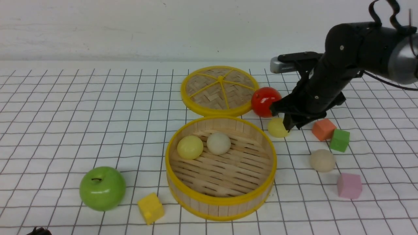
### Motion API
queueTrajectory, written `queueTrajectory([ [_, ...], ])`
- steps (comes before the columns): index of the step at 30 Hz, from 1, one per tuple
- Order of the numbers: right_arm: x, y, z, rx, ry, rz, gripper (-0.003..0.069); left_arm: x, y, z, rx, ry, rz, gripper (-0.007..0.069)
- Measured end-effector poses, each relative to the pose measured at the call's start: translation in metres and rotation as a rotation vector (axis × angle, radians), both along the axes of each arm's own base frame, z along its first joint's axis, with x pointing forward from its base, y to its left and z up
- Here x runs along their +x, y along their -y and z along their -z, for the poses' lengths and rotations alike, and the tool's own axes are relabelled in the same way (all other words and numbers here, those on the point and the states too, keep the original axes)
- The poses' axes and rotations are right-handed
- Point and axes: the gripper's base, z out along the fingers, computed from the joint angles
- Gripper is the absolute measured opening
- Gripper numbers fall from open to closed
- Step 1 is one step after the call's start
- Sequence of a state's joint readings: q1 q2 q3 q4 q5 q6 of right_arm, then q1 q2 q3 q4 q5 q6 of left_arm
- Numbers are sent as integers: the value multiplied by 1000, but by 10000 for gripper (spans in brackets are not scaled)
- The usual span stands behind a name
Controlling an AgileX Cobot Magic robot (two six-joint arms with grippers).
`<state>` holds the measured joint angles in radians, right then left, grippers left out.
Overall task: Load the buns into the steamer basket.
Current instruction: Use the right arm to grab a steamed stuffed bun
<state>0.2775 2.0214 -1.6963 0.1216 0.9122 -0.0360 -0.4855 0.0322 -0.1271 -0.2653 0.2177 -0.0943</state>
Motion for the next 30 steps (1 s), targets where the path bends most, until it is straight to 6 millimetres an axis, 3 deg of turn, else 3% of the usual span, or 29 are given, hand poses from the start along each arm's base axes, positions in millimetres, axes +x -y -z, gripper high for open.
queueTrajectory([
  [8, 50, 10, 17, 60, 10, 70, 298, 0, 0, 0, 0, 0, 0, 38],
  [12, 62, 9, 28, 90, -5, 85, 302, 0, 0, 0, 0, 0, 0, 38],
  [21, 76, 12, 56, 88, -26, 105, 302, 0, 0, 0, 0, 0, 0, 38],
  [25, 78, 13, 58, 90, -23, 109, 300, 0, 0, 0, 0, 0, 0, 38],
  [30, 78, 13, 59, 93, -25, 110, 227, 0, 0, 0, 0, 0, 0, 39],
])
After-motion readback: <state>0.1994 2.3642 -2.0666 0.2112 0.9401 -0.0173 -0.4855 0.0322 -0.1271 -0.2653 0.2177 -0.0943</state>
